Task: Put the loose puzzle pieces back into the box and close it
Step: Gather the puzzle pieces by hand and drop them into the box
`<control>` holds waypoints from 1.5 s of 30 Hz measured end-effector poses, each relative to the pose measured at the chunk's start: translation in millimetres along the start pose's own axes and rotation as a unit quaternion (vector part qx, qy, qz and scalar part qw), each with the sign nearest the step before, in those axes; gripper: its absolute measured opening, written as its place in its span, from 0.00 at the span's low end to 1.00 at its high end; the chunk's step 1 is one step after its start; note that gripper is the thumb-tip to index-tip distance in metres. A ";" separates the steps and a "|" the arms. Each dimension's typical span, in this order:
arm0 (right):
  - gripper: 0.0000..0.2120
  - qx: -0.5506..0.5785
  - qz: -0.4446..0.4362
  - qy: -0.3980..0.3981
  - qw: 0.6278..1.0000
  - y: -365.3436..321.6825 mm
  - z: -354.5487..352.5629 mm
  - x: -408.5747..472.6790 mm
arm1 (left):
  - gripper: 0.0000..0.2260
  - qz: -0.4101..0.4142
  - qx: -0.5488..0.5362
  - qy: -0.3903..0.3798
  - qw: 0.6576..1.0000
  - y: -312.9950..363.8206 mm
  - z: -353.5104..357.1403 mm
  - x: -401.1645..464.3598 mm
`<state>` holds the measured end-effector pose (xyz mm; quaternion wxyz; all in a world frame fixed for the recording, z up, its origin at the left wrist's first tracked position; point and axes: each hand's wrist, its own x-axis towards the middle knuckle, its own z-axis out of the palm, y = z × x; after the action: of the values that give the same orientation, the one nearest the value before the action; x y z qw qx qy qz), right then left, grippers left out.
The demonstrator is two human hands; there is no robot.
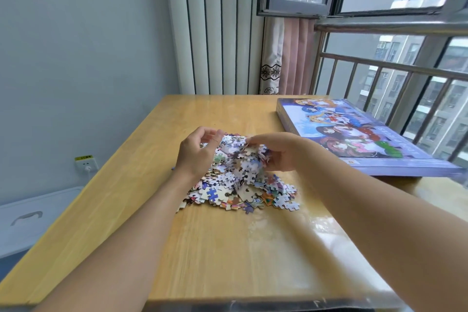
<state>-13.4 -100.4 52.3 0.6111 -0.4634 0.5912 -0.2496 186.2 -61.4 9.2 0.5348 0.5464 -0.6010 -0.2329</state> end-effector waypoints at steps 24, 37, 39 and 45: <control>0.08 0.141 -0.008 -0.061 0.988 9.1 -22.2 -19.6 | 0.08 0.099 0.069 -0.024 0.992 5.3 5.2 -10.2; 0.11 0.164 -0.018 -0.051 0.985 -8.9 -107.2 -79.4 | 0.29 0.120 0.257 -0.238 0.929 73.1 95.3 -7.6; 0.11 0.164 -0.027 -0.061 0.984 -6.8 -107.9 -82.0 | 0.26 0.119 0.268 -0.230 0.928 76.7 108.7 -7.9; 0.11 0.174 -0.046 -0.057 0.982 4.2 -120.1 -97.7 | 0.14 0.185 0.174 -0.271 0.928 87.6 128.0 -17.0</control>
<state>-146.2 -47.7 112.1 0.7030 -0.3898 0.4811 -0.3498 32.7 -59.2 37.4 0.2818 0.4262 -0.8445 -0.1602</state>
